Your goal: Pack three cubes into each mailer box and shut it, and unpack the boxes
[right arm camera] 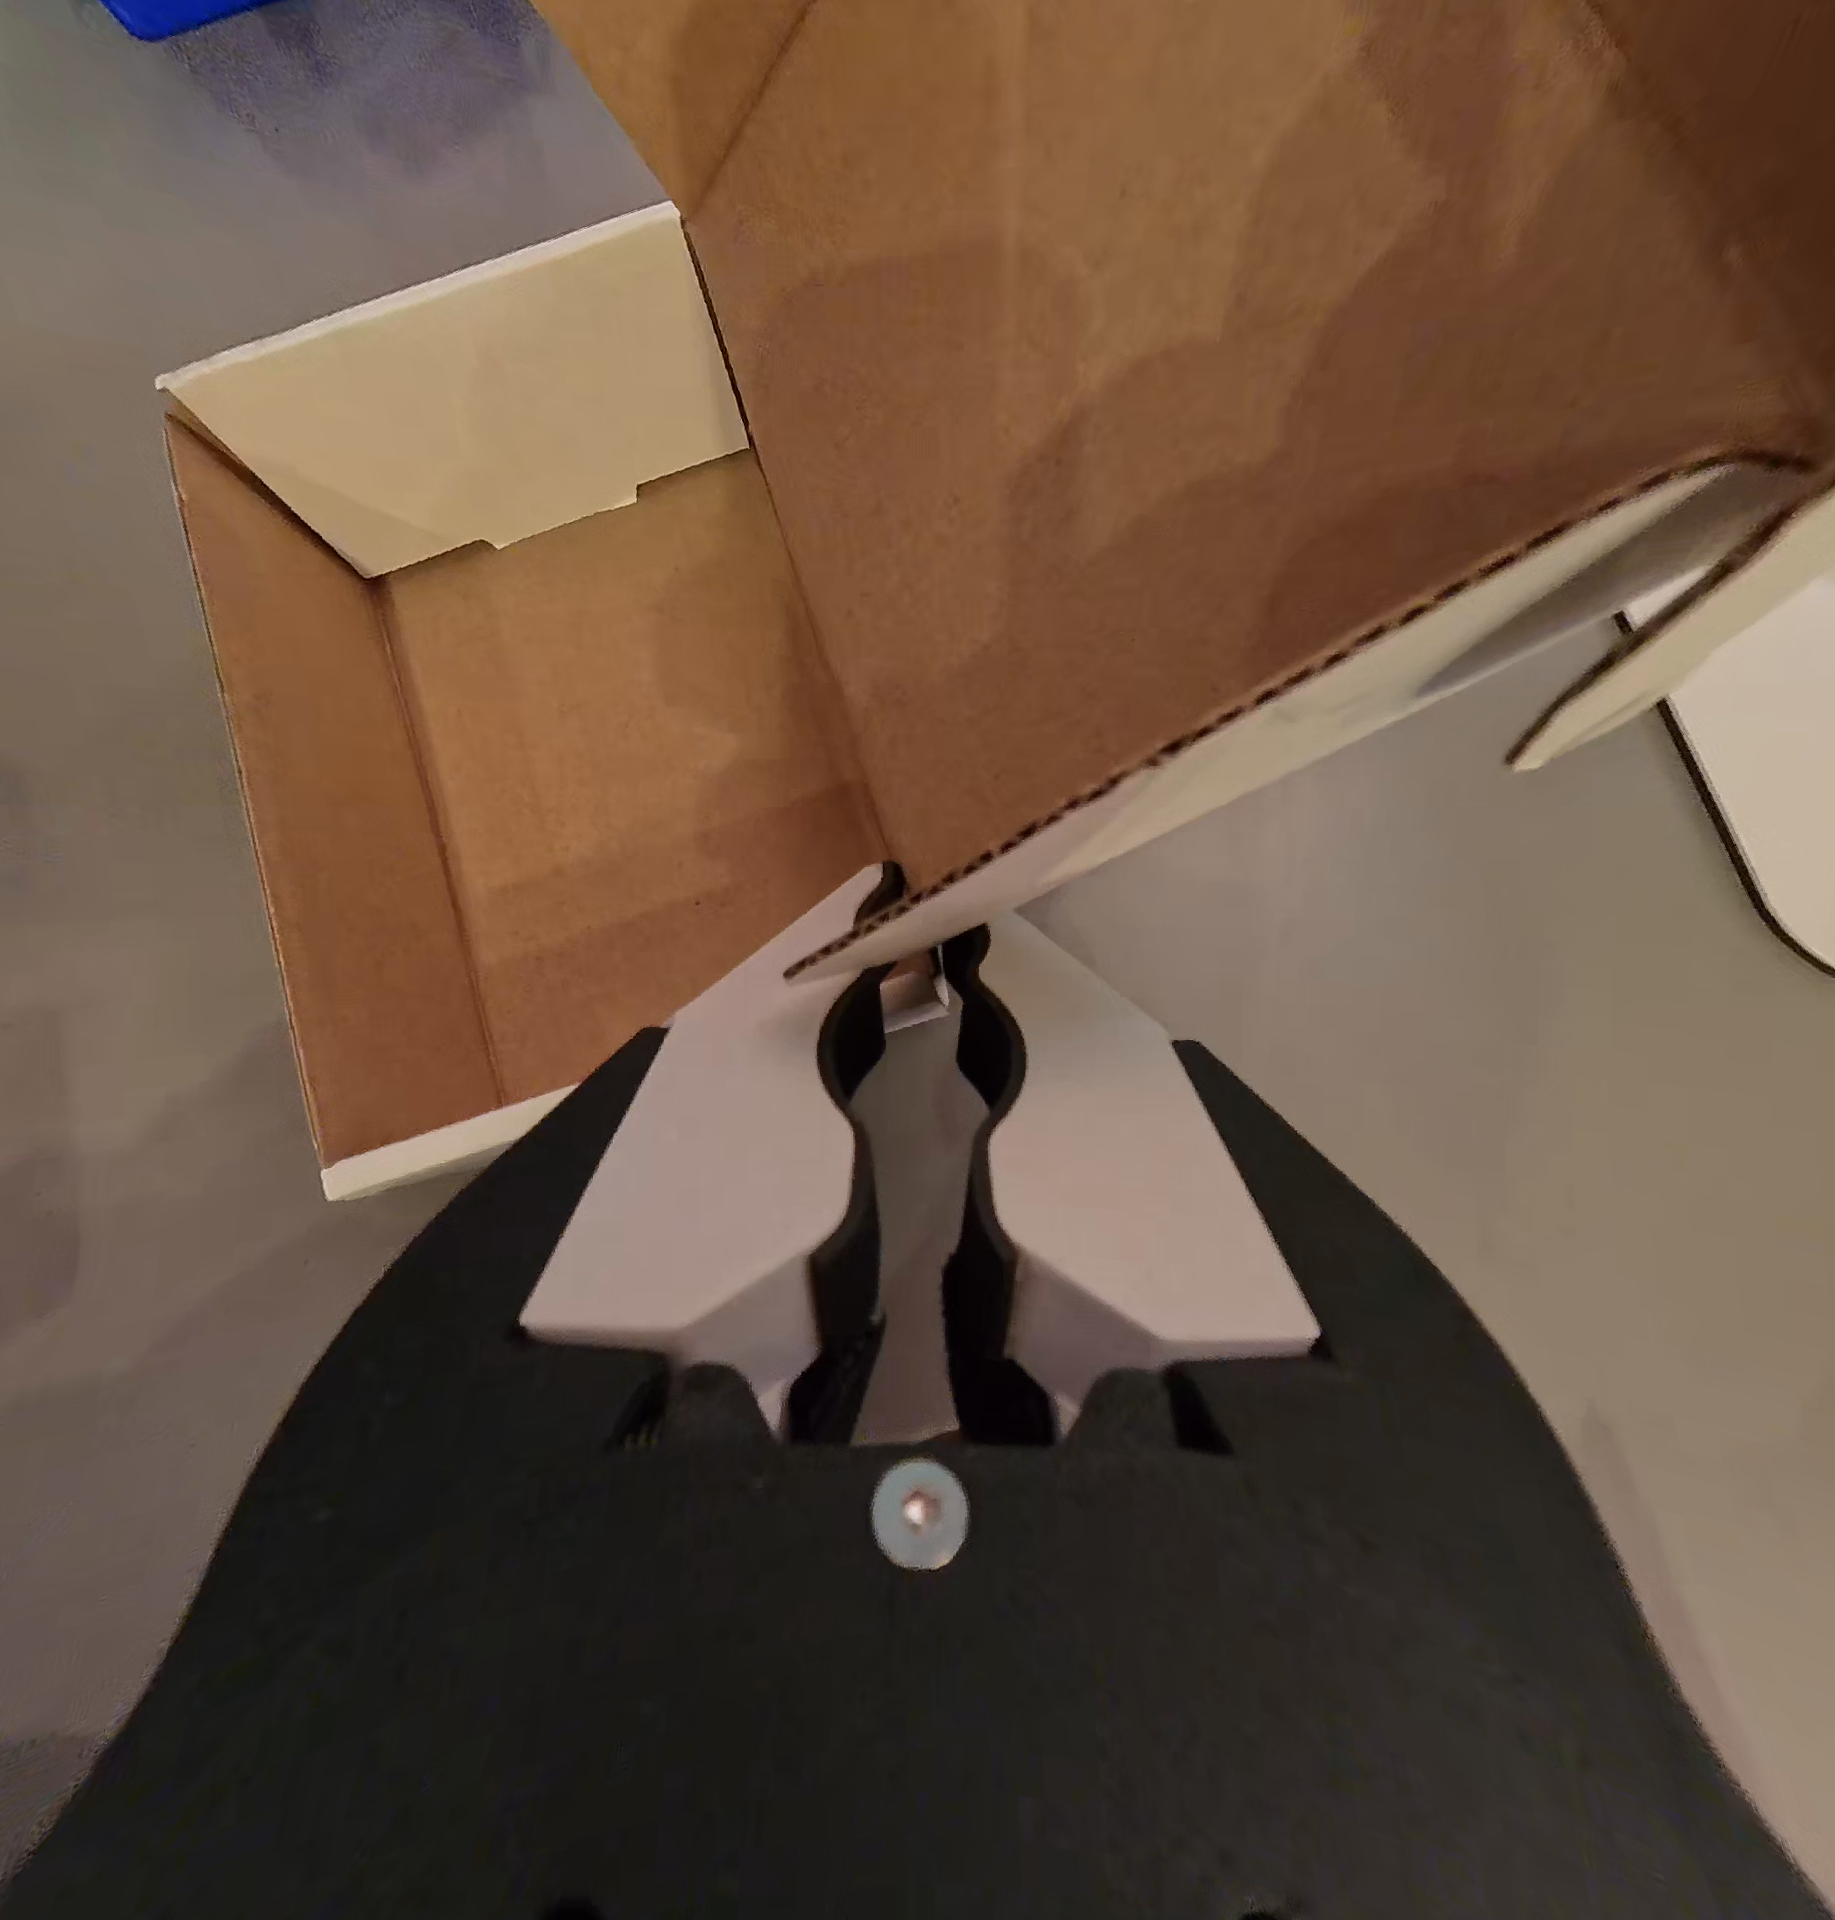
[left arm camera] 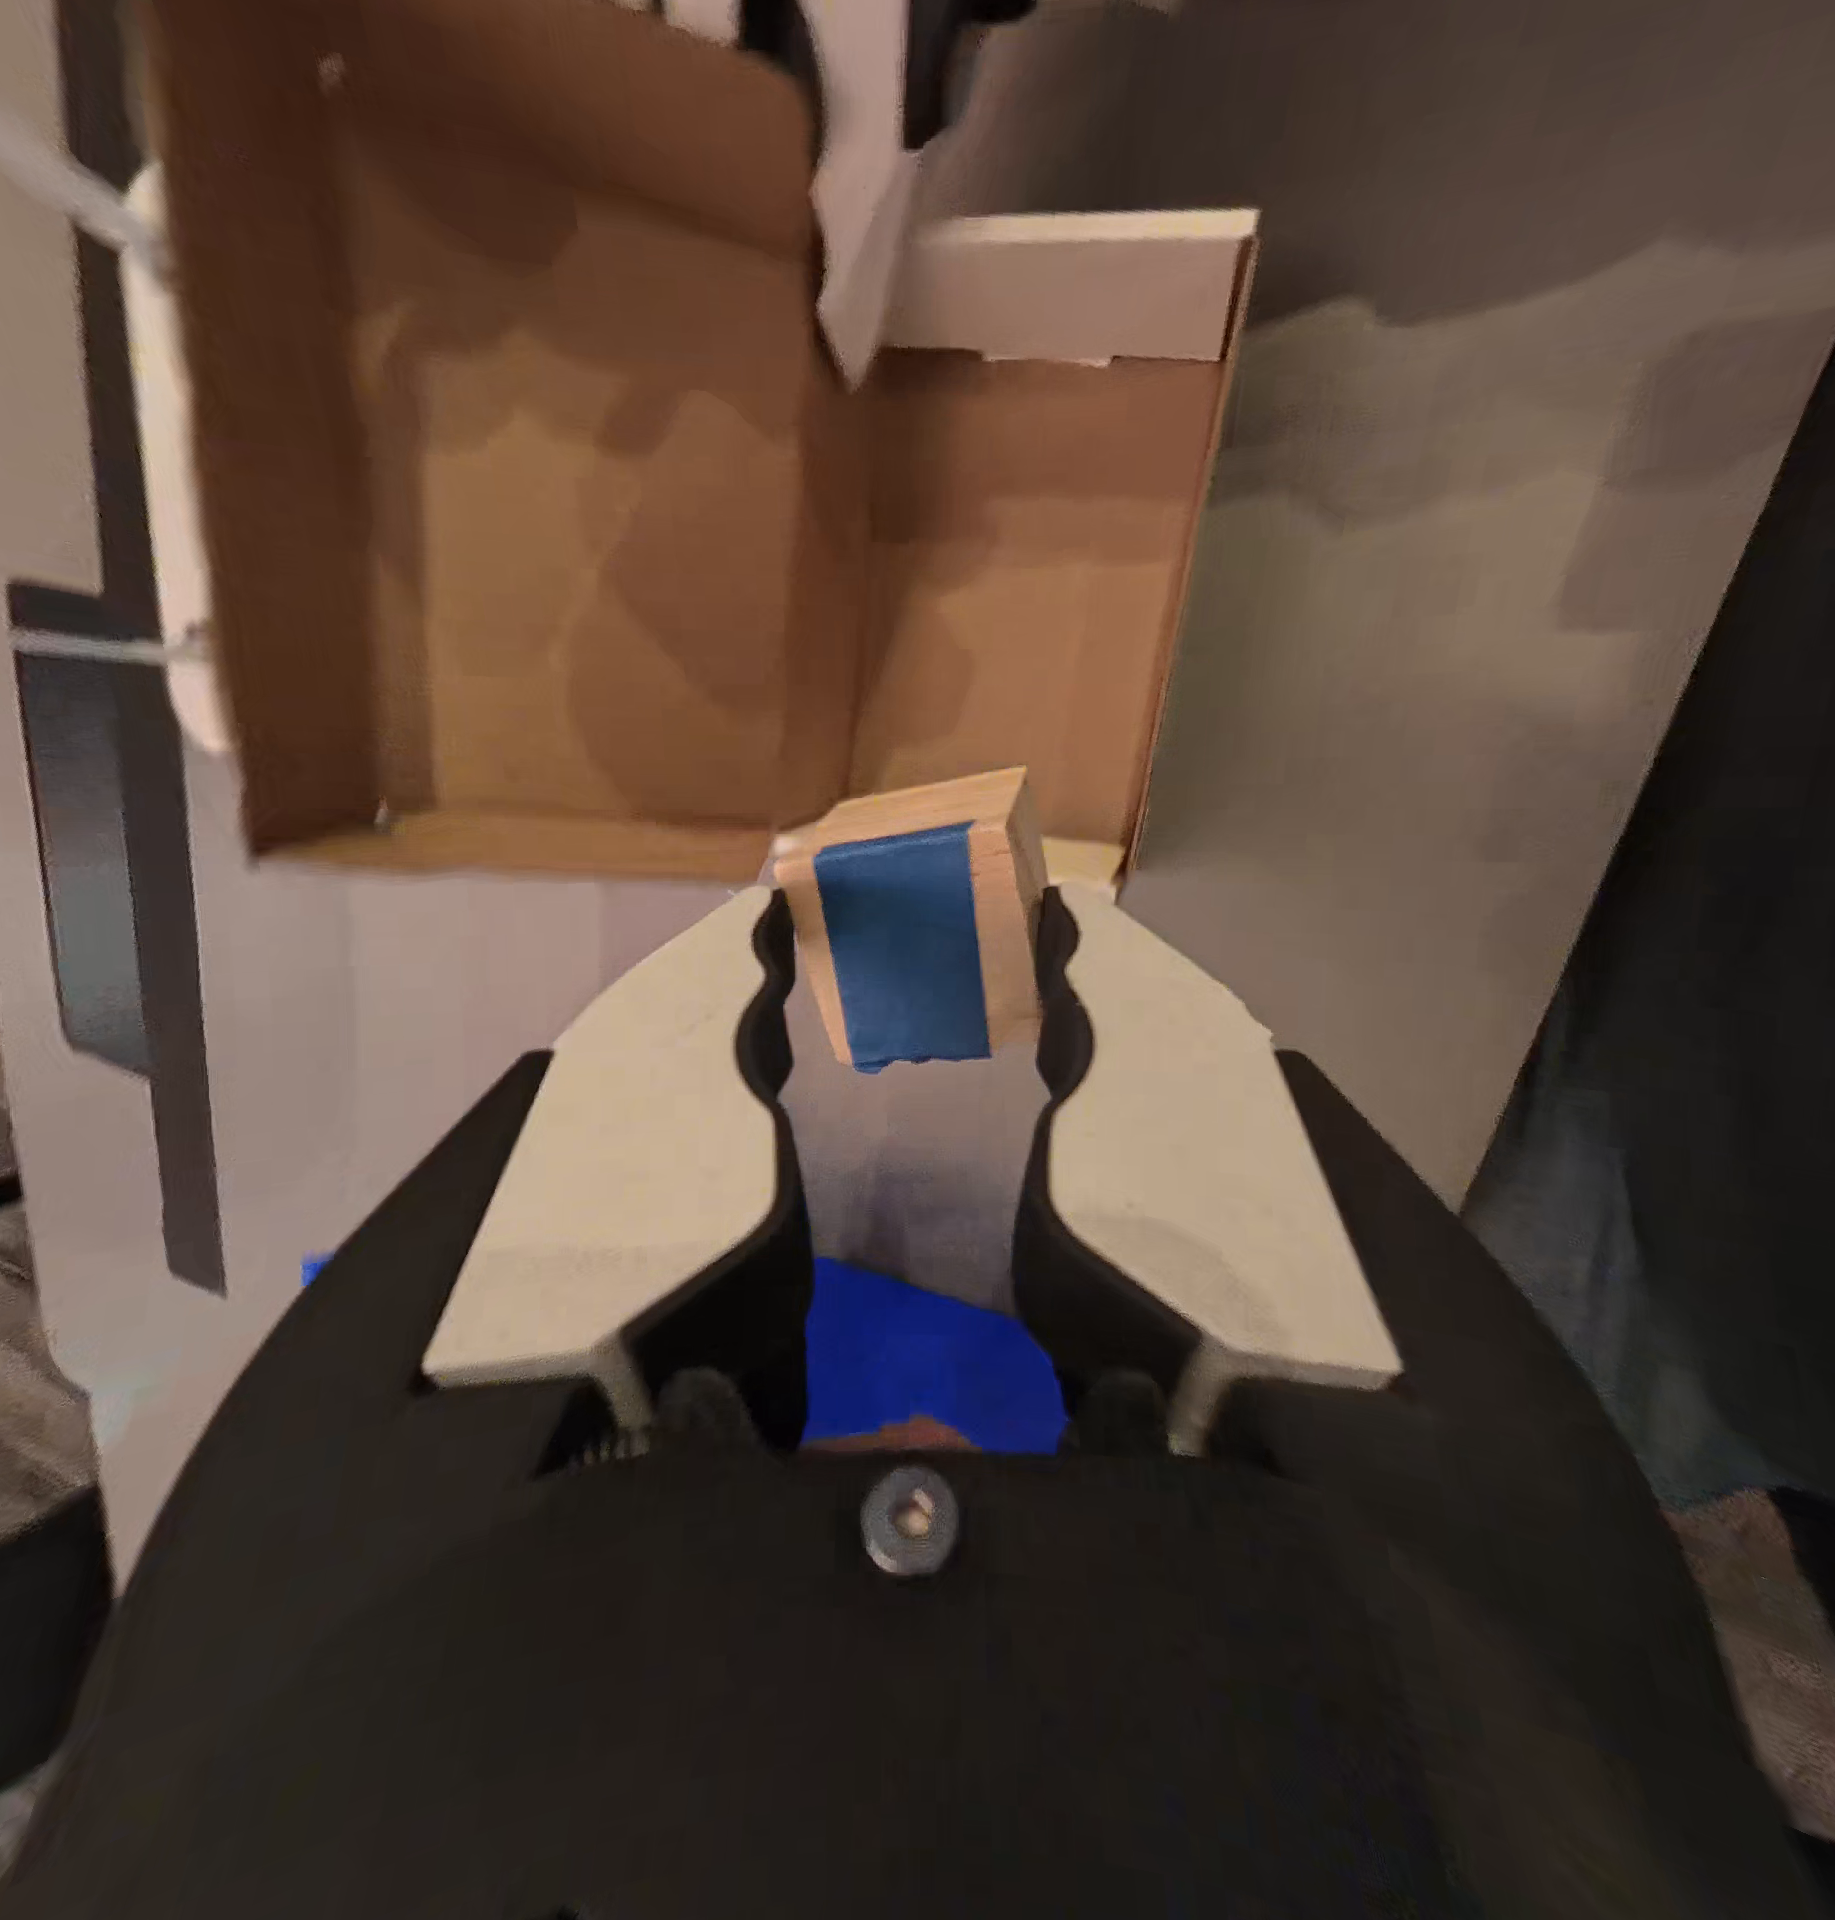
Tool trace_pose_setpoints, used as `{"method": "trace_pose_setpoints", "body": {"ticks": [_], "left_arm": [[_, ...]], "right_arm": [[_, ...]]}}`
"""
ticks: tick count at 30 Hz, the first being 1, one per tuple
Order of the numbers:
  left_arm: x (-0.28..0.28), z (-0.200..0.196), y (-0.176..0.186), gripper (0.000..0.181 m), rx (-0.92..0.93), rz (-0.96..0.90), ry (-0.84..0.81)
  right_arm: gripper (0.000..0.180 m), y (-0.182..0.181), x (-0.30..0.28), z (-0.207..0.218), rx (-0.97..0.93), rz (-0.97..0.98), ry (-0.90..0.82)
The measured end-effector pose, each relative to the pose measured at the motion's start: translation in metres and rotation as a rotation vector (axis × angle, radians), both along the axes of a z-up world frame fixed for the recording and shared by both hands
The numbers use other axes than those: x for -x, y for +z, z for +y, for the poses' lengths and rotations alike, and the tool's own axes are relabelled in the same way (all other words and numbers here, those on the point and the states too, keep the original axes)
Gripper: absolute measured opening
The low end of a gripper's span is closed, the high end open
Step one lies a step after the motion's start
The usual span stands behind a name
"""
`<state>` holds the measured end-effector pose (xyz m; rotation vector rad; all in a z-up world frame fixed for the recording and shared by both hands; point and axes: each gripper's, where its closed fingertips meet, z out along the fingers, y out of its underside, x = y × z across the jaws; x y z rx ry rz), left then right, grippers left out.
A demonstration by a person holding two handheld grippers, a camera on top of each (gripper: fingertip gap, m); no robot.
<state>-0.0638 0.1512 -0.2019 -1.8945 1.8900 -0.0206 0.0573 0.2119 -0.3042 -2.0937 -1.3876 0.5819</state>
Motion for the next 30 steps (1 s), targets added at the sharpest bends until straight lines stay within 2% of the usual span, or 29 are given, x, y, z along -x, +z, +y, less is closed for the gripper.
{"method": "trace_pose_setpoints", "body": {"ticks": [5,14,17,19,23,26,30], "left_arm": [[-0.031,0.008,-0.047,0.045,0.076,0.103,-0.099],[-0.026,0.023,-0.112,0.045,0.139,0.308,-0.186],[-0.032,0.023,-0.109,0.045,0.163,0.242,-0.177],[-0.030,0.023,-0.108,0.057,0.142,0.239,-0.182],[-0.021,0.020,-0.076,0.062,0.071,0.153,-0.141],[0.017,0.018,-0.038,0.061,-0.002,0.113,-0.056],[0.114,0.019,-0.002,0.060,-0.043,0.118,0.166]], "right_arm": [[0.005,-0.001,0.000,0.000,0.001,0.012,0.002],[0.005,0.000,0.000,0.000,-0.001,0.015,0.006],[0.005,0.000,0.000,-0.001,-0.003,0.013,0.008],[0.005,0.000,0.000,-0.001,-0.004,0.012,0.008],[0.005,0.000,0.000,-0.001,-0.001,0.012,0.004],[0.005,0.000,-0.001,0.000,0.001,0.013,0.003],[0.005,0.000,-0.001,0.000,0.001,0.010,0.008]]}}
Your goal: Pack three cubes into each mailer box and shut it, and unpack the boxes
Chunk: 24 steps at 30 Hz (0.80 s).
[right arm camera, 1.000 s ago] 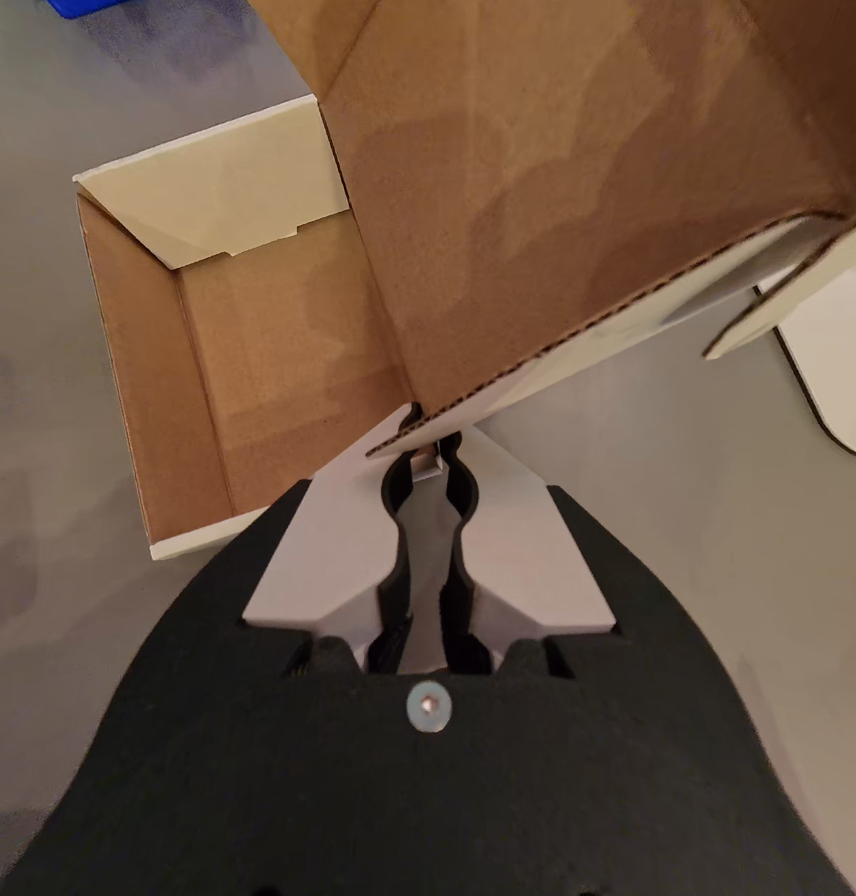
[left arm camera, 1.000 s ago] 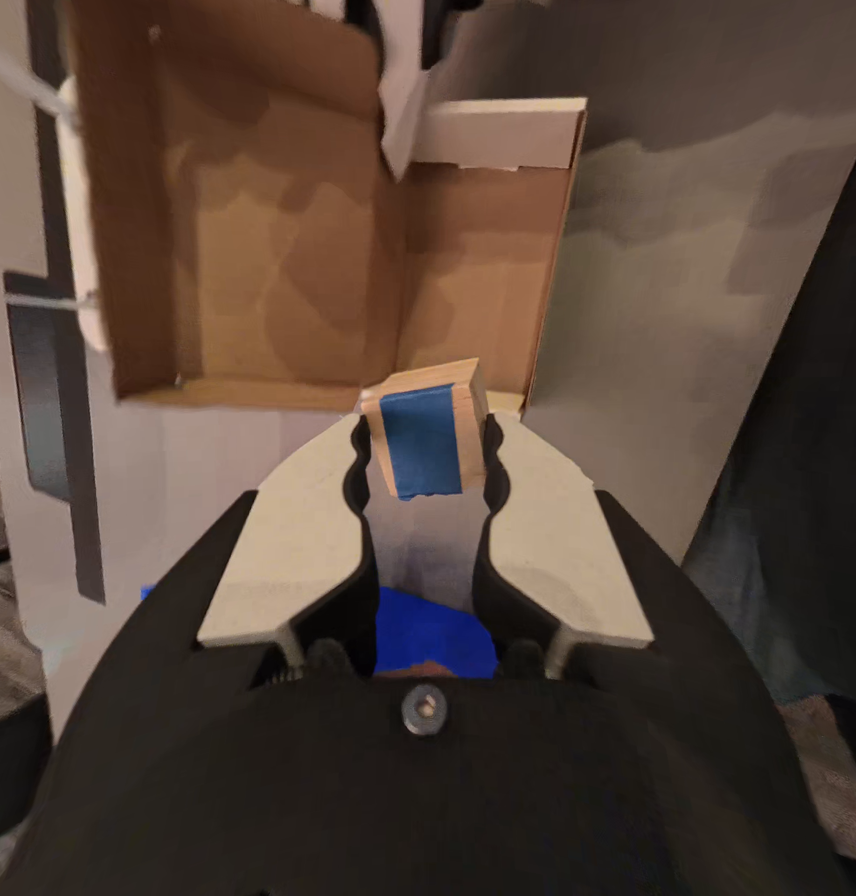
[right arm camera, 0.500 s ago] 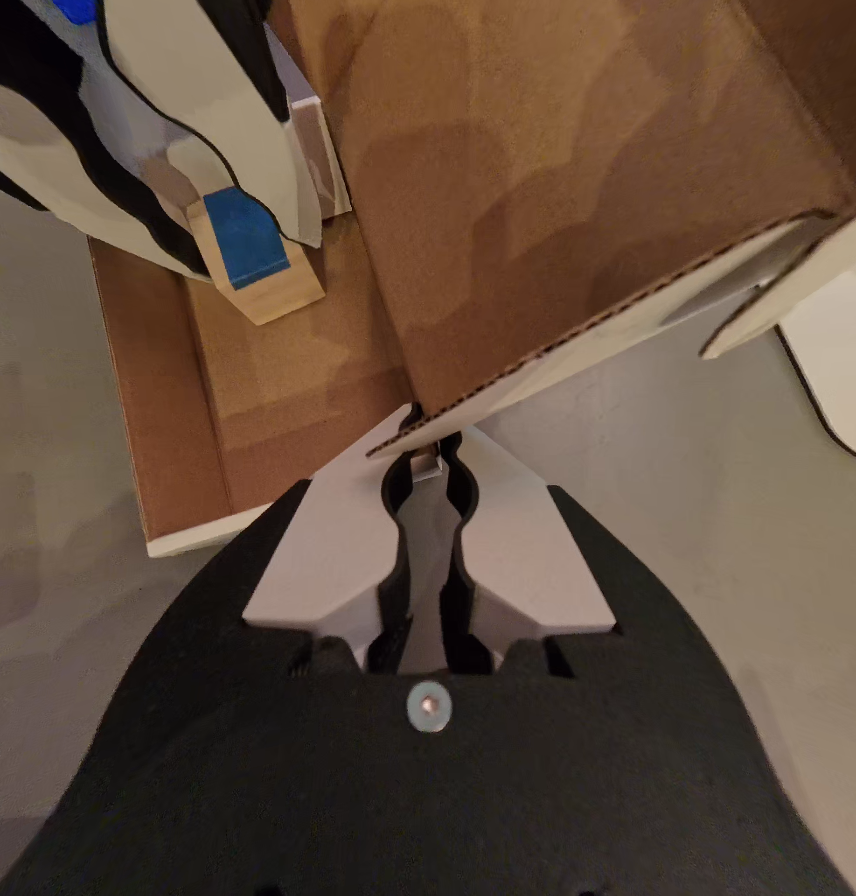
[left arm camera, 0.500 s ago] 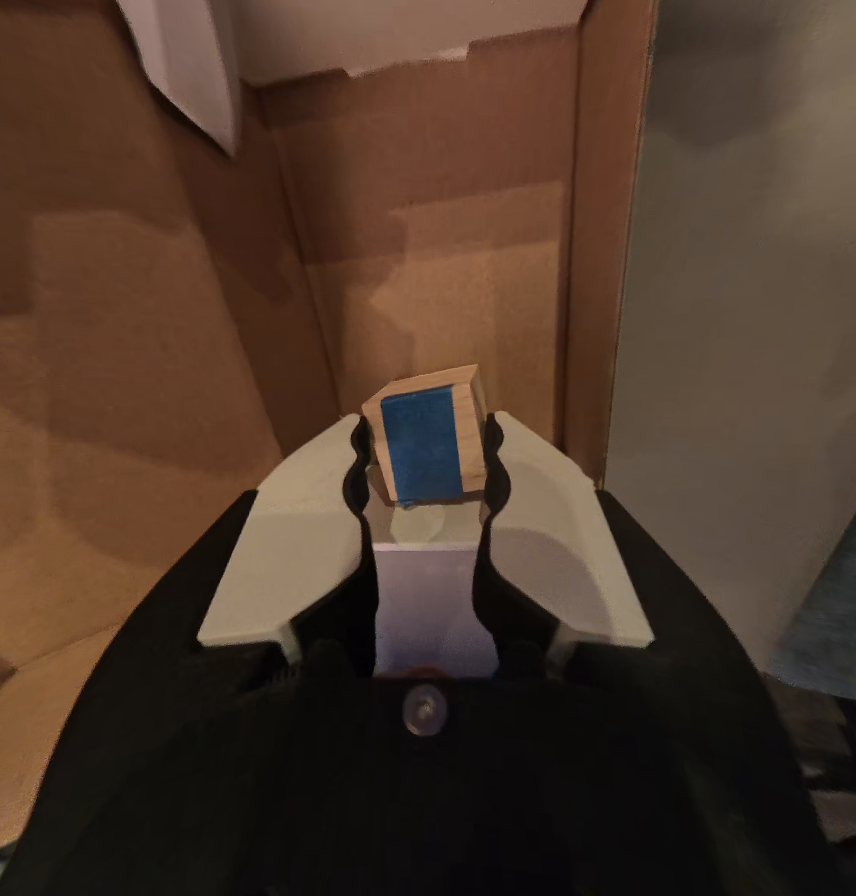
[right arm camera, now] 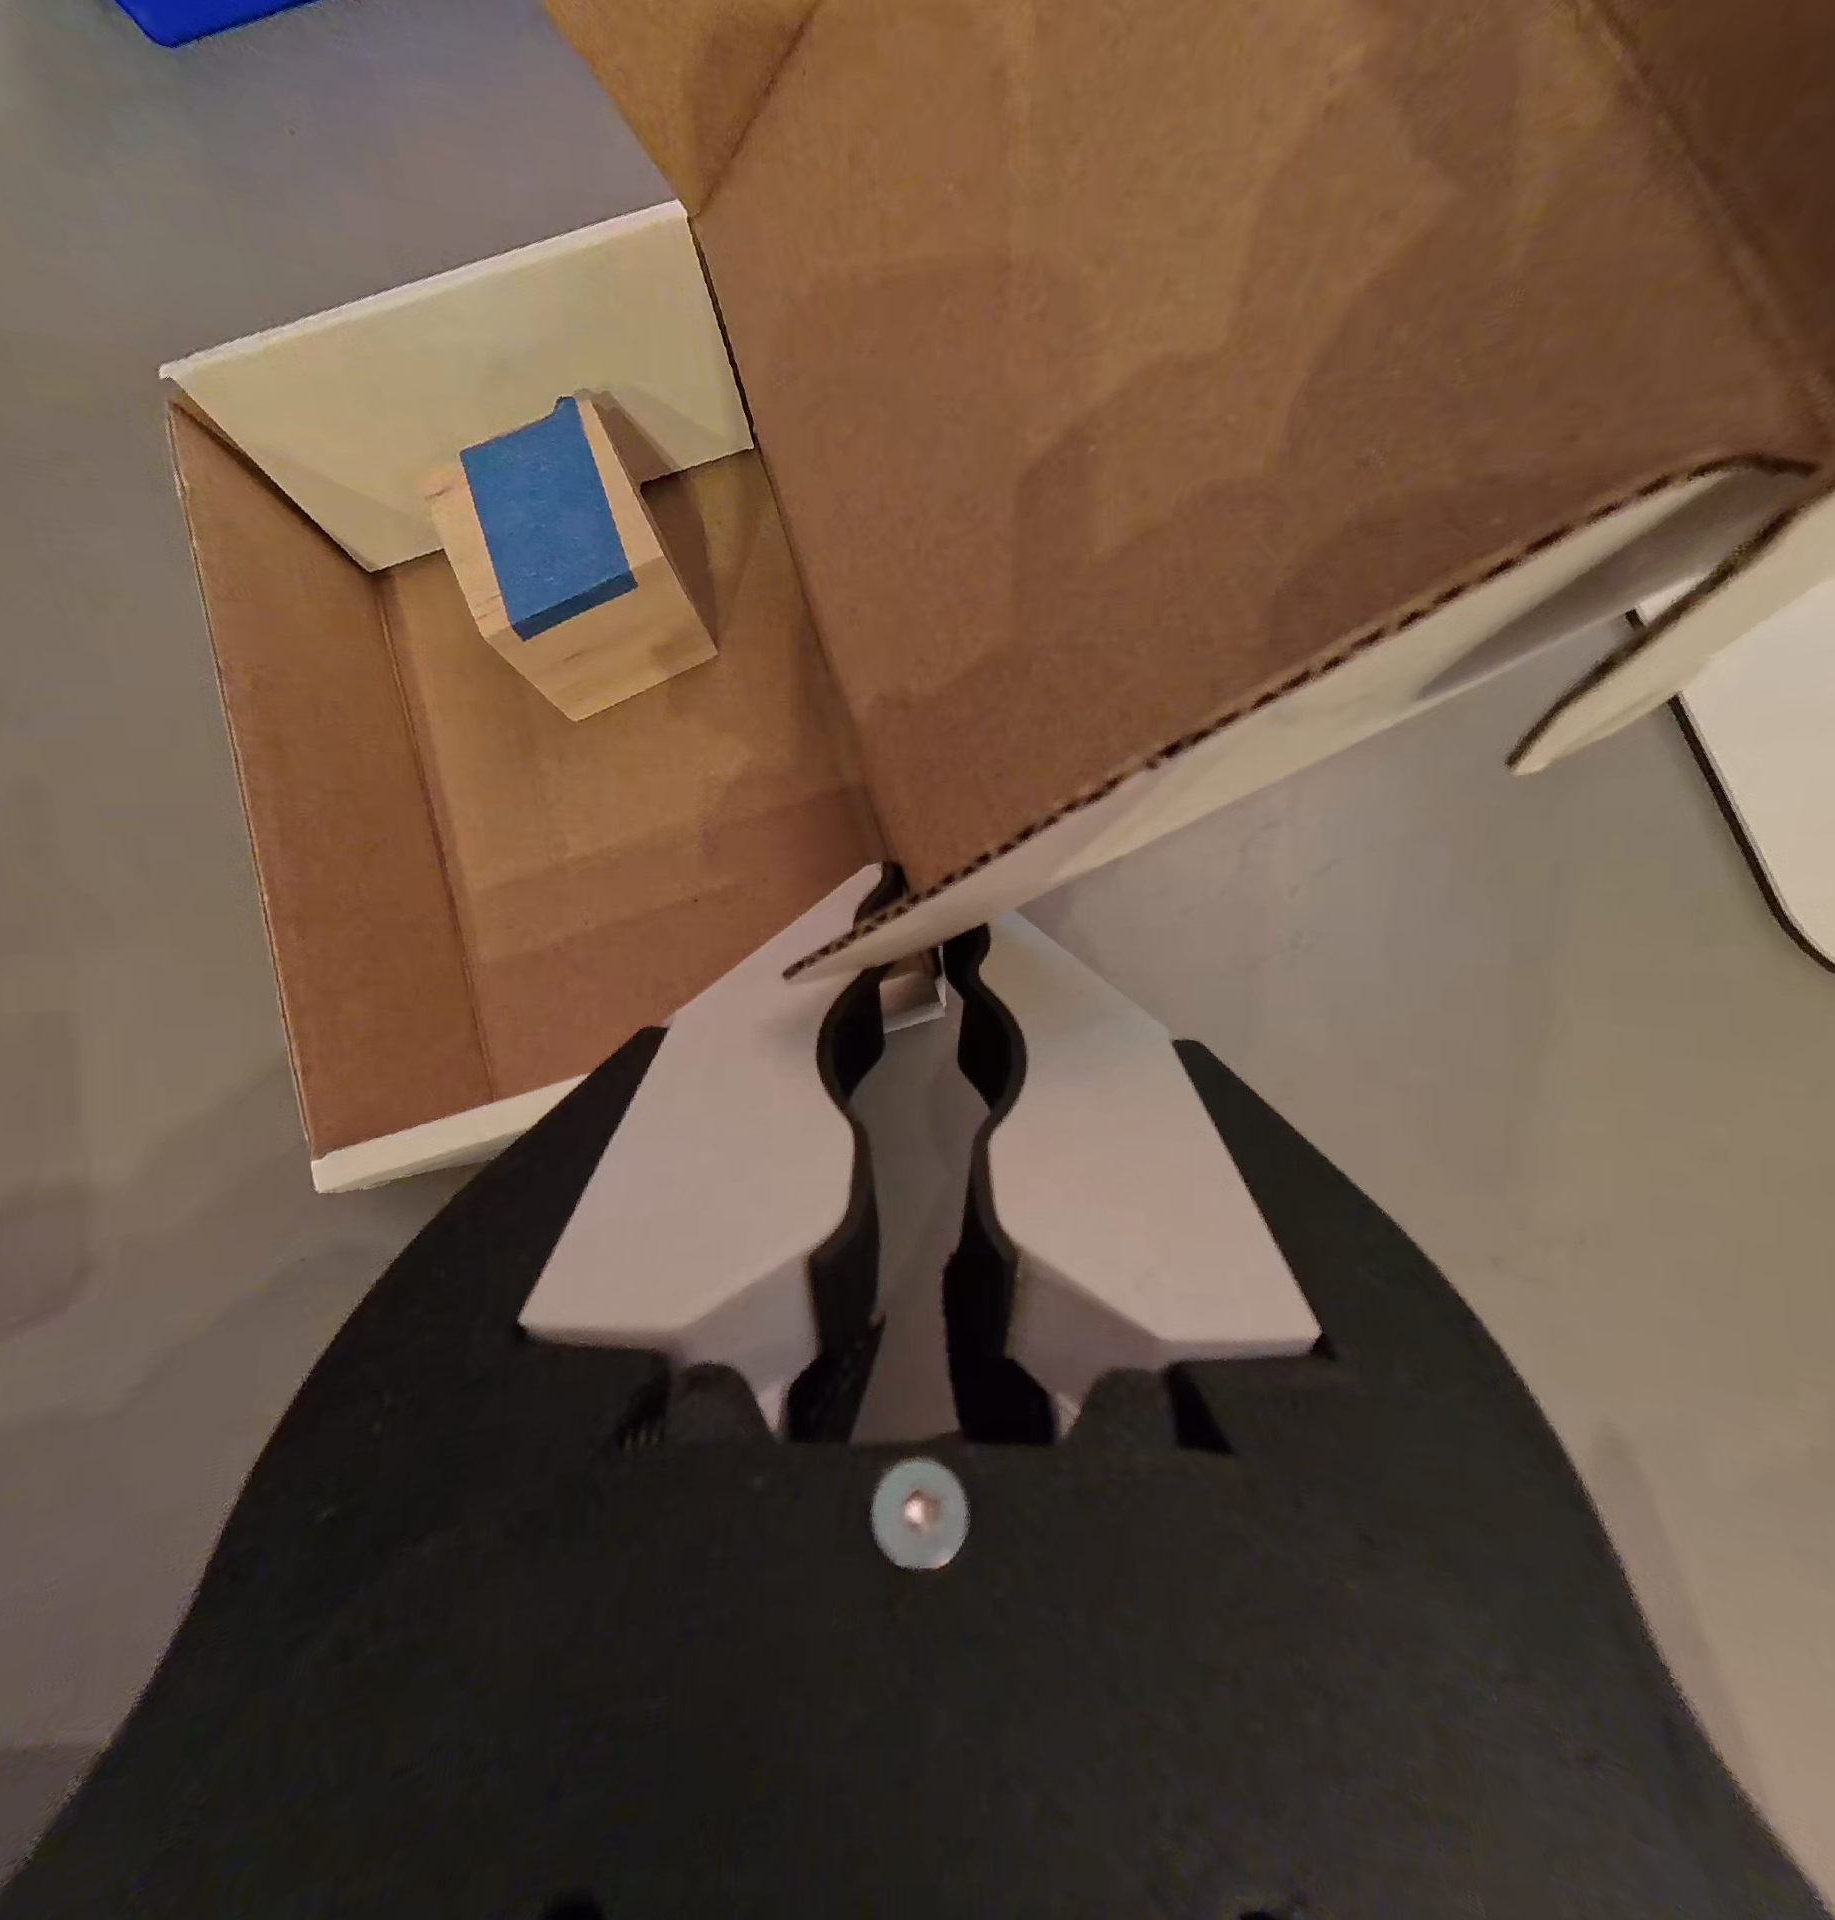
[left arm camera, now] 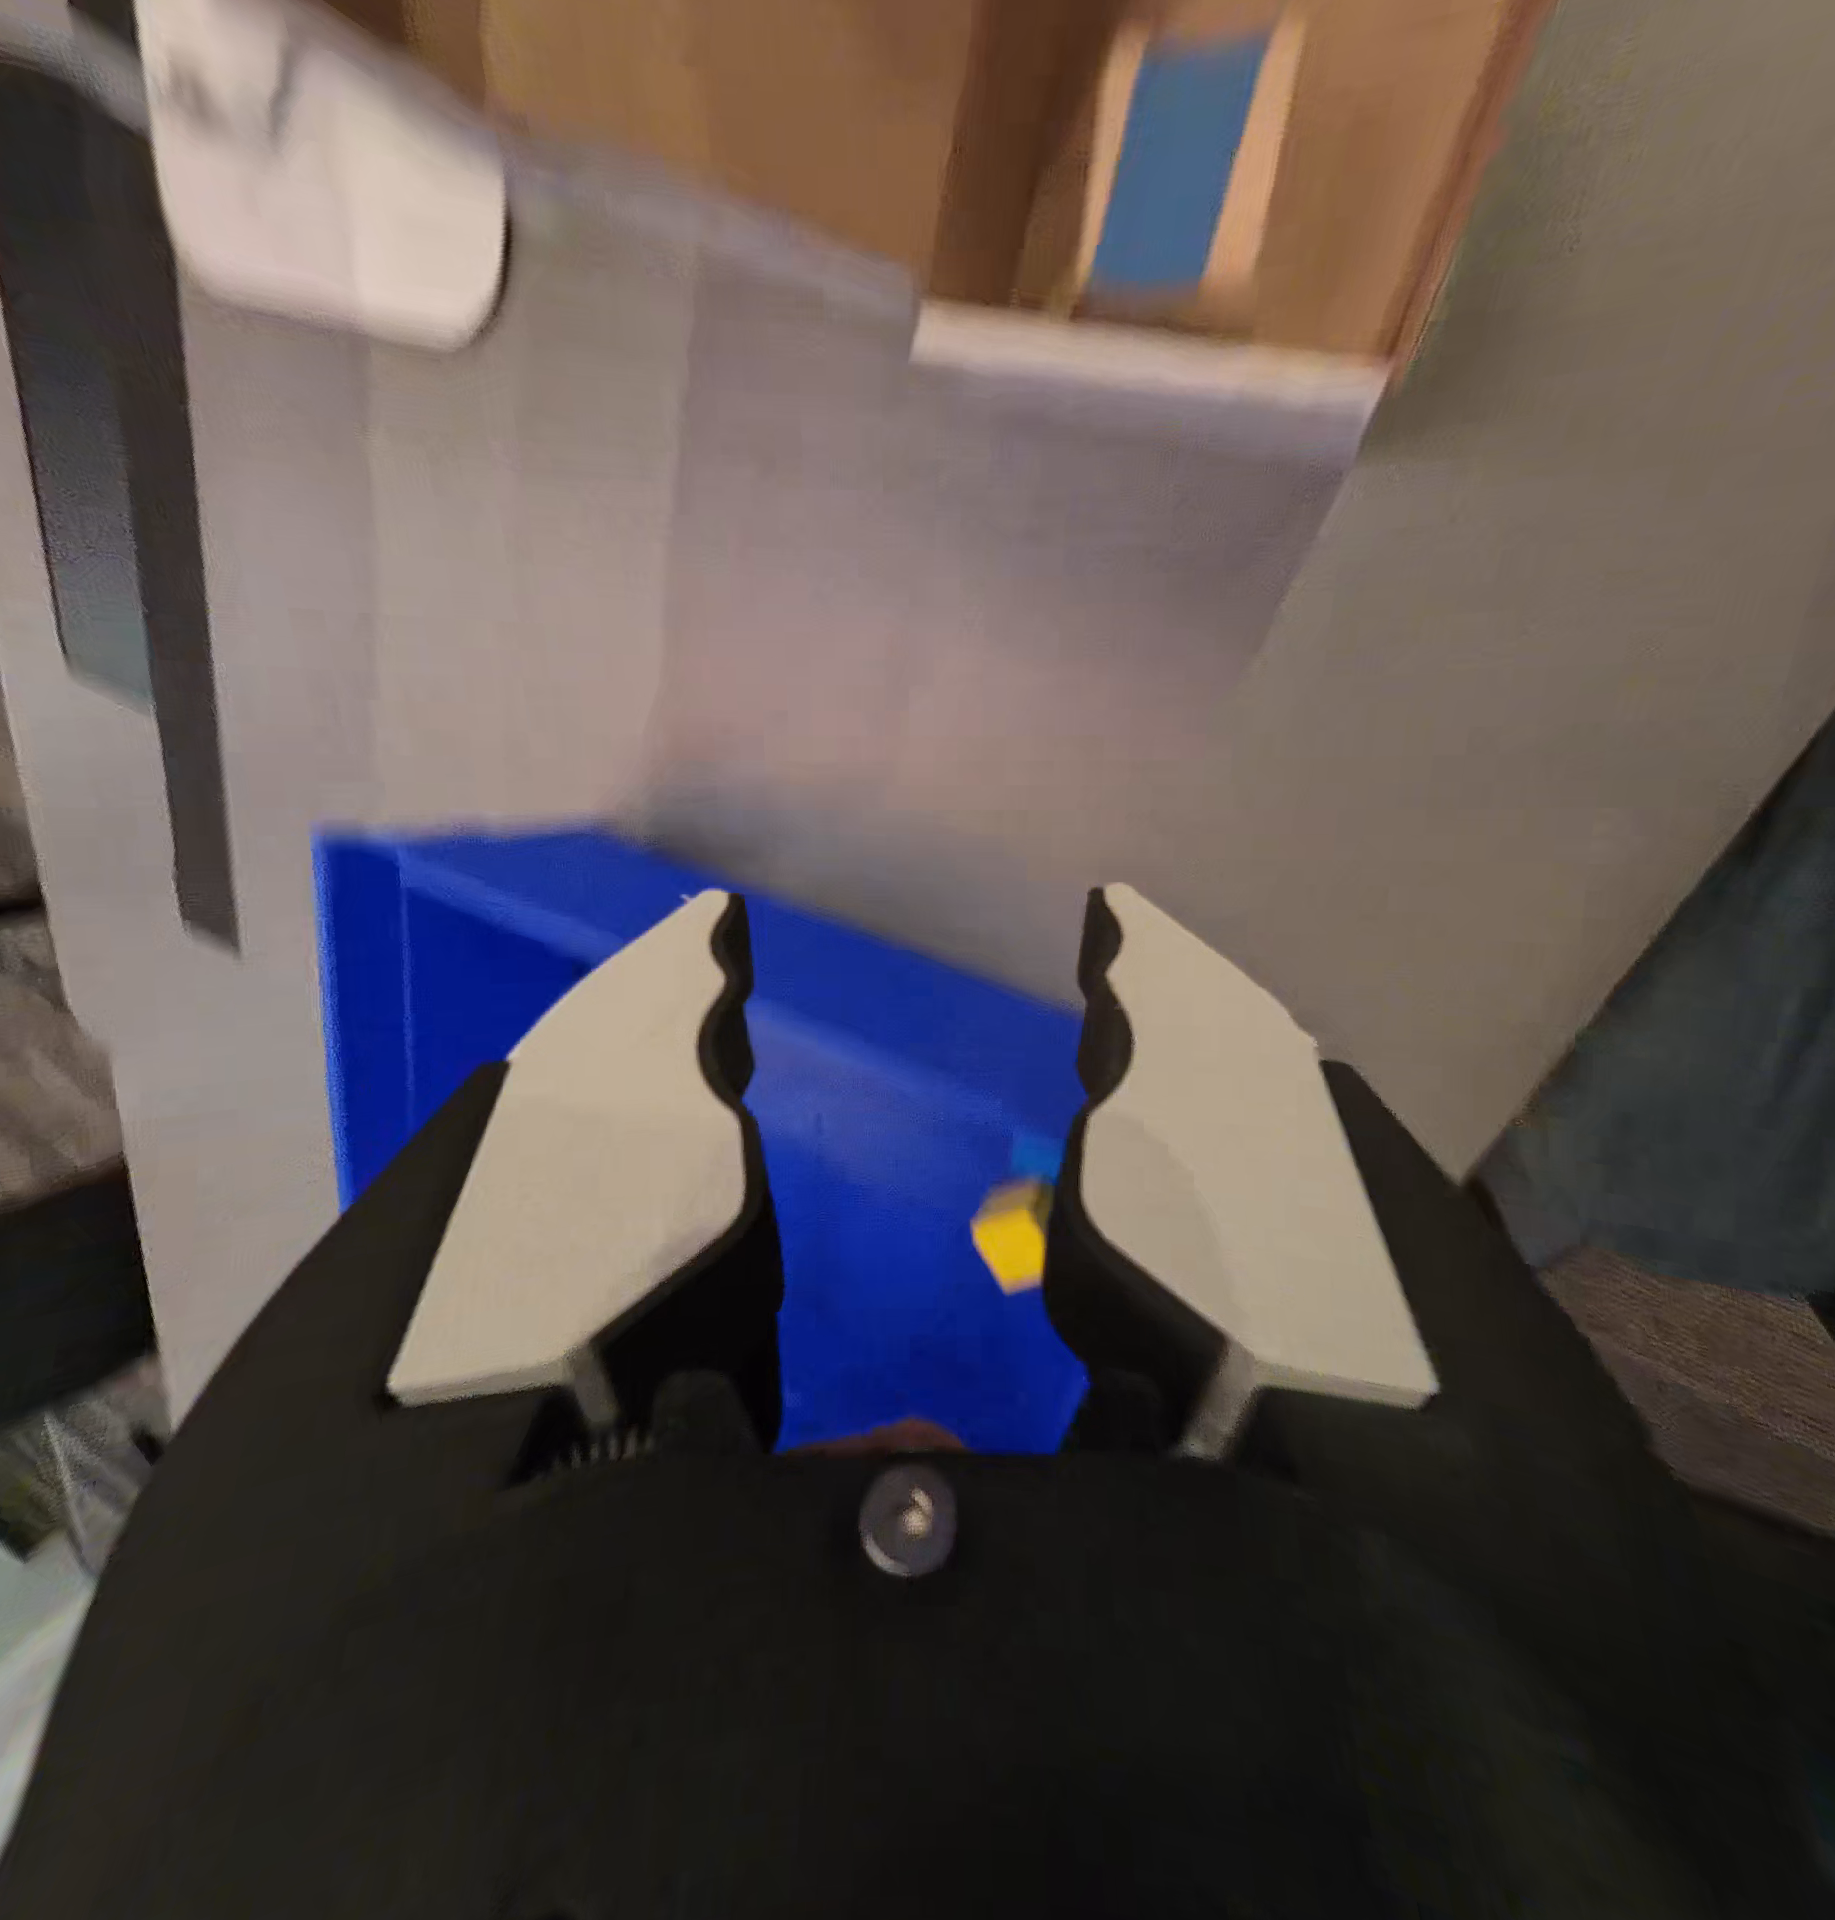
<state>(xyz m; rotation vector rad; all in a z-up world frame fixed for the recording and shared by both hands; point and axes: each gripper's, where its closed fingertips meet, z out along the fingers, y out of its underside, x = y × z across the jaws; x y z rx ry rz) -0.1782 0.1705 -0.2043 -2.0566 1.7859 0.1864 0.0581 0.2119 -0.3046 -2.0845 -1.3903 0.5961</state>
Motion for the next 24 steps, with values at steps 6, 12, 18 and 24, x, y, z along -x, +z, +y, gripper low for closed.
{"method": "trace_pose_setpoints", "body": {"ticks": [6,12,18,24], "left_arm": [[0.126,-0.022,-0.033,0.060,0.130,0.127,0.239],[0.155,-0.030,-0.088,0.051,0.314,0.106,0.408],[0.155,-0.031,-0.116,0.037,0.436,0.105,0.483],[0.161,-0.028,-0.115,0.028,0.426,0.120,0.504]], "right_arm": [[0.005,0.000,0.000,0.001,-0.001,-0.003,0.001],[0.005,0.001,0.000,0.001,0.001,-0.002,-0.005],[0.005,0.000,0.001,0.002,0.007,0.004,-0.007],[0.005,0.001,0.001,0.002,0.003,0.003,-0.003]]}}
